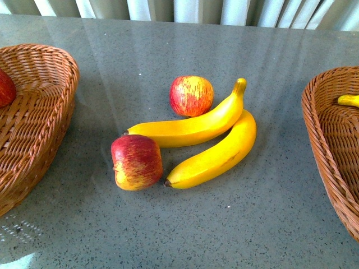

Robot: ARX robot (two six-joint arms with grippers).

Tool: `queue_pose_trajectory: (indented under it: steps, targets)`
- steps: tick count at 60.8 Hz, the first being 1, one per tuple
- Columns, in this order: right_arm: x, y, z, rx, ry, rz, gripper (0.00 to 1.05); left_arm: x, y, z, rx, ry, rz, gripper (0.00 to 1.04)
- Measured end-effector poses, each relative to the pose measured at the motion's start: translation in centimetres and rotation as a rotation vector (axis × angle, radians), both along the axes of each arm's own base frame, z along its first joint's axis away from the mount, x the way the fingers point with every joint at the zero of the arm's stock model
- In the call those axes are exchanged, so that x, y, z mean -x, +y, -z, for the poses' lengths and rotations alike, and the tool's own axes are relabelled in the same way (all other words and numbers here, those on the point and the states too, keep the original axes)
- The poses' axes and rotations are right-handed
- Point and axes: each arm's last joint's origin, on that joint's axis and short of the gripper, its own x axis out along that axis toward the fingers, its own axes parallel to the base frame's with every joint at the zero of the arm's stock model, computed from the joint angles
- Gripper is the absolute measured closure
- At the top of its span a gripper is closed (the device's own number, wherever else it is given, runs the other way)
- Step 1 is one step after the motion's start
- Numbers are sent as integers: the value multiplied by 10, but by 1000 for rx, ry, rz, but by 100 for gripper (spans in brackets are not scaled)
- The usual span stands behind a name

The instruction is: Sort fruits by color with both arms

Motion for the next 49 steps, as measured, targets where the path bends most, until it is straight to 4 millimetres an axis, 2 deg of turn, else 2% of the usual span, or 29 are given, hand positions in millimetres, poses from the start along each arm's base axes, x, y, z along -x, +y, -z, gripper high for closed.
queue_pose_trajectory:
  steps: [13, 17, 21, 28, 37, 44, 49]
  targets:
    - [0, 0, 0, 0, 0, 0, 9, 0, 0, 1, 13, 19, -16, 9]
    - [0, 0, 0, 0, 0, 1, 9, 0, -4, -1, 82, 267, -151, 9]
    - [0, 0, 0, 0, 0, 0, 9, -2, -11, -6, 102, 425, -215, 9]
    - [0, 0, 0, 0, 0, 0, 9, -19, -31, -23, 125, 430, -187, 9]
    - [0, 0, 0, 0, 0, 0, 9, -56, -63, -44, 116, 403, -97, 9]
    - [0, 0, 0, 0, 0, 0, 9, -83, -87, -41, 101, 429, -61, 9]
    - [0, 0, 0, 0, 0, 0, 9, -97, -111, -25, 60, 504, -17, 9]
